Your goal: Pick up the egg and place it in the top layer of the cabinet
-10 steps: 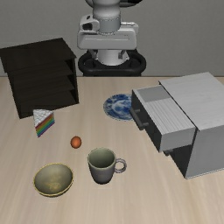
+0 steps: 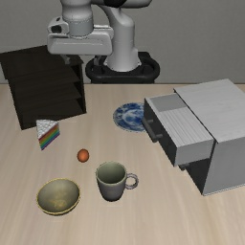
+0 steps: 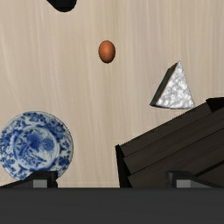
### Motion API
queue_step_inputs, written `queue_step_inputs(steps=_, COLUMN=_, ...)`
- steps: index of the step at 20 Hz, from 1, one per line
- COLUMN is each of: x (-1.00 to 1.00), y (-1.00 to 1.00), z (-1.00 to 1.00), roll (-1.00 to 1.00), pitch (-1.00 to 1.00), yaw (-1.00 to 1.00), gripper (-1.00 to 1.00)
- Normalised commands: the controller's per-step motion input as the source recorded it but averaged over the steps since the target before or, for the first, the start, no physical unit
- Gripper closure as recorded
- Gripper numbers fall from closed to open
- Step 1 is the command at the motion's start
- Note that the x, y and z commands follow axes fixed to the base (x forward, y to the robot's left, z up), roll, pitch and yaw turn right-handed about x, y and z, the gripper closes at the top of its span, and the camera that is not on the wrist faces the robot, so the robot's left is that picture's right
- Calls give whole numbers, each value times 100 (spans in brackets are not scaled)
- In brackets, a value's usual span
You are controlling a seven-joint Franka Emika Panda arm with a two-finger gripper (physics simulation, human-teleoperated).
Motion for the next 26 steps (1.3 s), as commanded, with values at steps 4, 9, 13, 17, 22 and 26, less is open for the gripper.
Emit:
queue_step_inputs(steps=4, x=100, y=0, z=0, roll=0, pitch=0, yaw=0, gripper=-100)
queue_step_inputs(steps=9, x=100, y=0, z=0, roll=0, pitch=0, yaw=0, gripper=-100)
queue_step_inputs(steps=13, x=100, y=0, z=0, roll=0, pitch=0, yaw=0, gripper=-100)
queue_step_inputs(steps=17, x=25, y=25, z=0, roll=0, pitch=0, yaw=0, gripper=-100)
queue_step_inputs(steps=22, x=0, y=0, z=-100, roll=0, pitch=0, yaw=0, gripper=-100)
queue_step_inputs(steps=26, x=0, y=0, z=-100, roll=0, pitch=0, yaw=0, gripper=-100)
